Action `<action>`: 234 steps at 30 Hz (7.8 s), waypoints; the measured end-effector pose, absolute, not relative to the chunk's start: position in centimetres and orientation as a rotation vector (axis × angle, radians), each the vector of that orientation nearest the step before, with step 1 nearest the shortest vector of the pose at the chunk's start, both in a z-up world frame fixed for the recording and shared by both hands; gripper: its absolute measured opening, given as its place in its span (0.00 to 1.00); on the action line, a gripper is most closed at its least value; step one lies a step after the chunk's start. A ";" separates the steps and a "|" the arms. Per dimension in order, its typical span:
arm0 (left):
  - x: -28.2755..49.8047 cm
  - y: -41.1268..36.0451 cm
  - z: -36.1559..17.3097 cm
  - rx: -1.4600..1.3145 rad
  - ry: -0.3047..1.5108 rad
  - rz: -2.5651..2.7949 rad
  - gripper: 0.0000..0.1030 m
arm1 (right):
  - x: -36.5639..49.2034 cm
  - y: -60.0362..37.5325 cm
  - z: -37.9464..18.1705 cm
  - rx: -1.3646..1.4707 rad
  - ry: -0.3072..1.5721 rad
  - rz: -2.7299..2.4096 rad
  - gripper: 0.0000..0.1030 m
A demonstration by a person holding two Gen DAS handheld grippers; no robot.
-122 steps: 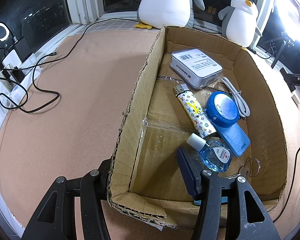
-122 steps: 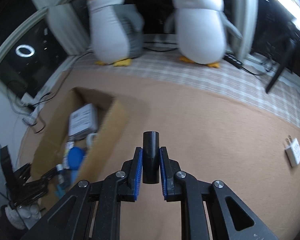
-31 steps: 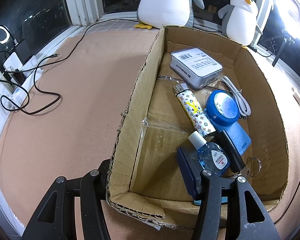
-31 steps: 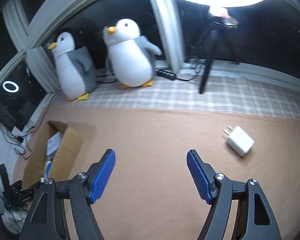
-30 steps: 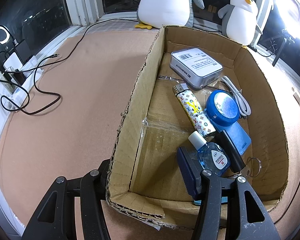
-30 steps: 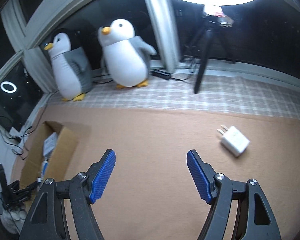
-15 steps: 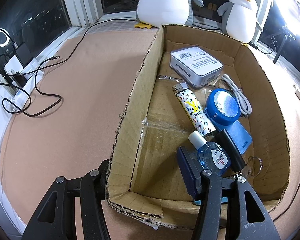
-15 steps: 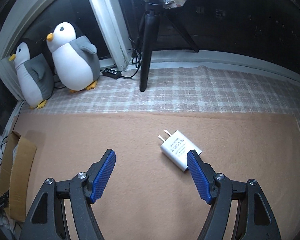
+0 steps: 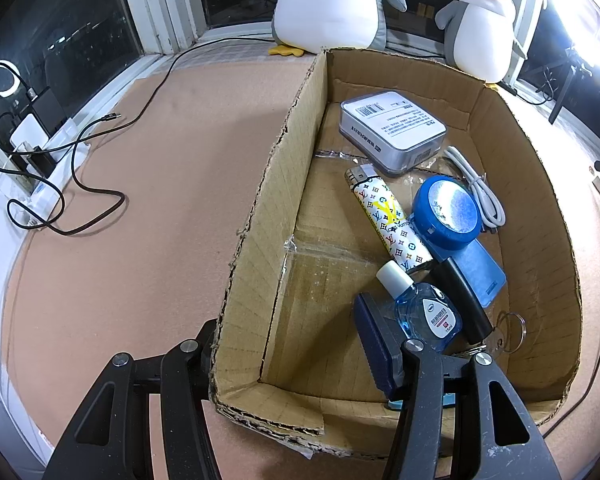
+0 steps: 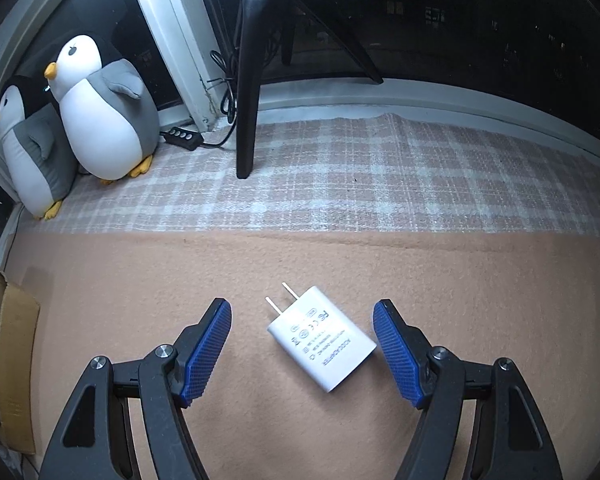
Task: Organize rigid objects
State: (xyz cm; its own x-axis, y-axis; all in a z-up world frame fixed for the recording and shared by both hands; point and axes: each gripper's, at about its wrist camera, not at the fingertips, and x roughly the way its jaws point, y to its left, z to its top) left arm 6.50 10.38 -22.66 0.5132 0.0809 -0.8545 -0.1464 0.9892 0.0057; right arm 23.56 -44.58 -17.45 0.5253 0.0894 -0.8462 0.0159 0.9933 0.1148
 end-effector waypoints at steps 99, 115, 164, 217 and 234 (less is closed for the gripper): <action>5.8 11.5 -23.0 -0.137 0.997 0.108 0.57 | 19.1 -4.6 -15.3 -0.277 1.048 0.558 0.32; 5.8 11.6 -23.1 -0.138 0.996 0.108 0.57 | 19.0 -4.8 -14.4 -0.260 1.013 0.579 0.52; 0.8 9.0 -12.4 -0.032 0.788 0.090 0.68 | 5.6 -12.8 -5.3 -0.100 0.872 0.510 0.72; -3.3 6.7 -6.5 -0.012 0.642 0.069 0.82 | -0.7 -15.2 -4.0 0.004 0.722 0.364 0.86; -3.2 6.9 -6.6 -0.015 0.644 0.071 0.82 | -0.6 -15.2 -4.3 0.006 0.728 0.363 0.86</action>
State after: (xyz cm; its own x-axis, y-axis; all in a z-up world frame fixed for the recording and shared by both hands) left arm -3.24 6.90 -6.59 0.7973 0.0612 -0.6005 -0.0706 0.9975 0.0079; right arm -0.62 -15.20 -4.30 0.6867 0.3264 -0.6495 -0.3223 0.9376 0.1304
